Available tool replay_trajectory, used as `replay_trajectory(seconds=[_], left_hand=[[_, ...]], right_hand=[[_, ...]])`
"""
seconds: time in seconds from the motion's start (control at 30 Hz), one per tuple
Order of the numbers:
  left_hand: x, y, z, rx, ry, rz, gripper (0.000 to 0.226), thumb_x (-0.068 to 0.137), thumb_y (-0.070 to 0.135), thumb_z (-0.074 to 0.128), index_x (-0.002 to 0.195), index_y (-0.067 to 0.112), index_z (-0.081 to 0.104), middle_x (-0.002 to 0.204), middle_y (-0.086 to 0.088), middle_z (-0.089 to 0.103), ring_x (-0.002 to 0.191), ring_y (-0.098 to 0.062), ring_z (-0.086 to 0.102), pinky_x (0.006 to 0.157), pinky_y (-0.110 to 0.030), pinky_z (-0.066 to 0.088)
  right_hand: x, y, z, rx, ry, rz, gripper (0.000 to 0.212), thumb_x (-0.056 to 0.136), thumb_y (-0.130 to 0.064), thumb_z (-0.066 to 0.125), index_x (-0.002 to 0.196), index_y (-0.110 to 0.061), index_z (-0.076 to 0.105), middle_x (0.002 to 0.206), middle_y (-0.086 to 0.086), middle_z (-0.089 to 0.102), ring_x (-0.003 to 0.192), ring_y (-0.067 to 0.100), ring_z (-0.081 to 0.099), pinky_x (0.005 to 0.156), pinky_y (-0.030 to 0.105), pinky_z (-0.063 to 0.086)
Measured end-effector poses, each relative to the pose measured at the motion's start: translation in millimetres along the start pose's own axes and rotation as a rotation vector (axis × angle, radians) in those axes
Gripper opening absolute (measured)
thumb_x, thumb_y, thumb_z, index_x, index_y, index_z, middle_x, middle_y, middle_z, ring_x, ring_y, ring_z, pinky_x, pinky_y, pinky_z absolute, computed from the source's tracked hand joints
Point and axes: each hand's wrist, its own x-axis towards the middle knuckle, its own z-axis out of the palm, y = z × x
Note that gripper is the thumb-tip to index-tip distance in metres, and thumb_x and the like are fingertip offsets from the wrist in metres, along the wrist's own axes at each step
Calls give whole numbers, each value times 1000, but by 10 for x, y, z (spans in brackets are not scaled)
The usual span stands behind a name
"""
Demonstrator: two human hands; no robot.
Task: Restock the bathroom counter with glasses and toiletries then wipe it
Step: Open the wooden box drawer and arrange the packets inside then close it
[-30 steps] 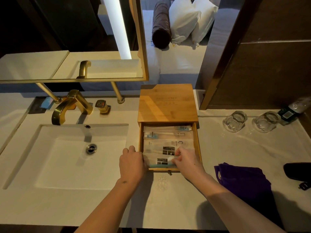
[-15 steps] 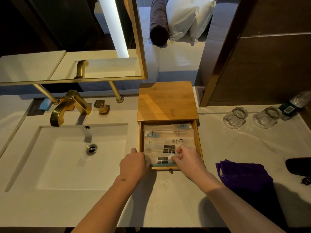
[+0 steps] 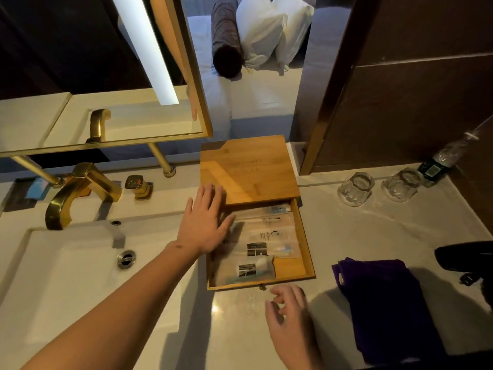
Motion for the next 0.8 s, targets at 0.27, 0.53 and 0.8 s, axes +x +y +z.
replay_trajectory(seconds=[0.27, 0.53, 0.8], left_hand=[[374, -47, 94, 24, -102, 12, 92, 92, 77, 5, 162, 19, -6, 171, -2, -11, 157, -21, -11, 125, -46, 0], [442, -47, 100, -28, -153, -5, 92, 93, 77, 8, 161, 19, -12, 169, -3, -18, 156, -22, -18, 124, -47, -1], [499, -68, 73, -22, -127, 37, 93, 93, 78, 12, 160, 20, -13, 170, -4, -18, 156, -23, -18, 125, -48, 3]], right_hand=[[136, 10, 139, -26, -53, 27, 26, 87, -15, 70, 108, -30, 73, 108, -20, 57, 103, 1, 59, 81, -2, 42], [218, 16, 124, -102, -85, -51, 32, 87, -15, 68, 113, -32, 72, 107, -26, 61, 95, -10, 59, 79, 1, 47], [219, -91, 214, -153, 121, 80, 26, 91, -27, 71, 113, -39, 70, 102, -23, 70, 92, -7, 63, 89, 16, 56]])
